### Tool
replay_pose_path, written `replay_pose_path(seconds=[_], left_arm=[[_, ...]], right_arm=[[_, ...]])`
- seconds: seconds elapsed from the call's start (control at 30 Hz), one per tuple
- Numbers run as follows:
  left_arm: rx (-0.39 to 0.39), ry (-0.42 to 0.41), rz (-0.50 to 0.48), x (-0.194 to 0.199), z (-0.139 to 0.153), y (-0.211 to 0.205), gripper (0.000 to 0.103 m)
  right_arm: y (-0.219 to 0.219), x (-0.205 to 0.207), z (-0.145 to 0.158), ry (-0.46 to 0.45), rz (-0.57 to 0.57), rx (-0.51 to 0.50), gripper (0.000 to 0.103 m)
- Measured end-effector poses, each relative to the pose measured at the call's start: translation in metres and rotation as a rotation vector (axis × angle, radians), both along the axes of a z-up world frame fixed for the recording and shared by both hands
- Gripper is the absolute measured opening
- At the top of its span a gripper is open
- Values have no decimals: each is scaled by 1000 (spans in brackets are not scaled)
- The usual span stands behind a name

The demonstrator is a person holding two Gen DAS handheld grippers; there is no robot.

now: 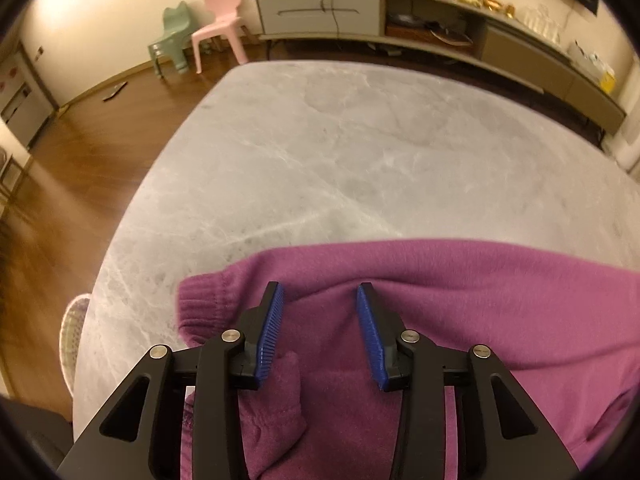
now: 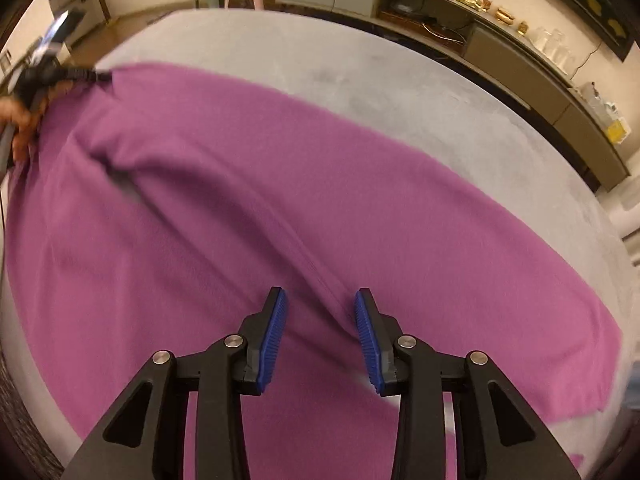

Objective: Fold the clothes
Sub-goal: 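Open both grippers and release the purple garment onto the table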

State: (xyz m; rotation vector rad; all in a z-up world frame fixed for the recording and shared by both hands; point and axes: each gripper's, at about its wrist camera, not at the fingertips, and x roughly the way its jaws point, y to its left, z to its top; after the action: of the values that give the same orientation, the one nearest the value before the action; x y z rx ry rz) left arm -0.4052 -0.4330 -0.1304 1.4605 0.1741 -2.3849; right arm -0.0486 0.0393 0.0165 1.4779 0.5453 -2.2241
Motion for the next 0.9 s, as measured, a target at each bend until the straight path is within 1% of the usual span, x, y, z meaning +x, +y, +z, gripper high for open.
replay_pose_path(seconds=[0.03, 0.07, 0.1, 0.13, 0.17, 0.23, 0.27, 0.33, 0.4, 0.43, 0.5, 0.53, 0.57, 0.6, 0.67, 0.8, 0.83, 0.9], left_arm=[[22, 22, -5, 4, 10, 1, 38], [44, 47, -13, 9, 21, 3, 38], [67, 88, -45, 20, 37, 9, 38], [70, 118, -76, 30, 50, 18, 38], [68, 149, -114, 44, 64, 28, 38], [64, 182, -211, 77, 79, 51, 38], [64, 173, -262, 96, 79, 64, 38], [67, 152, -314, 121, 69, 78, 38], [69, 81, -345, 148, 44, 92, 38], [70, 43, -354, 158, 31, 96, 38], [56, -12, -365, 177, 10, 101, 38], [49, -39, -370, 187, 0, 103, 38], [41, -61, -374, 197, -10, 105, 38], [32, -45, -375, 206, -9, 107, 38], [58, -36, -367, 224, -9, 106, 38], [43, -50, -371, 245, -7, 109, 39], [47, -50, -366, 245, -6, 106, 39], [40, -4, -327, 242, 9, 96, 39]], right_arm=[[4, 5, 8, 15, -29, -11, 37], [1, 7, 22, 37, -55, -54, 37], [-4, 8, 38, 60, -71, -108, 37], [-9, 10, 50, 79, -77, -146, 38], [-17, 7, 59, 92, -71, -162, 38], [-38, -3, 74, 111, -43, -179, 39], [-50, -7, 77, 107, -32, -183, 39], [-82, -33, 56, 75, -15, -159, 39], [-99, -76, 20, 19, -4, -92, 39], [-106, -82, 9, -14, -2, -54, 38], [-117, -91, -3, 11, -8, -32, 38], [-122, -96, -7, 11, -28, -24, 38], [-126, -102, -11, 33, -46, 0, 38], [-132, -109, -15, 74, -63, 40, 38], [-142, -122, -23, 156, -98, 118, 38], [-157, -120, -32, 253, -74, 252, 39], [-154, -111, -30, 258, -82, 242, 39], [-135, -84, -16, 242, -127, 152, 39]])
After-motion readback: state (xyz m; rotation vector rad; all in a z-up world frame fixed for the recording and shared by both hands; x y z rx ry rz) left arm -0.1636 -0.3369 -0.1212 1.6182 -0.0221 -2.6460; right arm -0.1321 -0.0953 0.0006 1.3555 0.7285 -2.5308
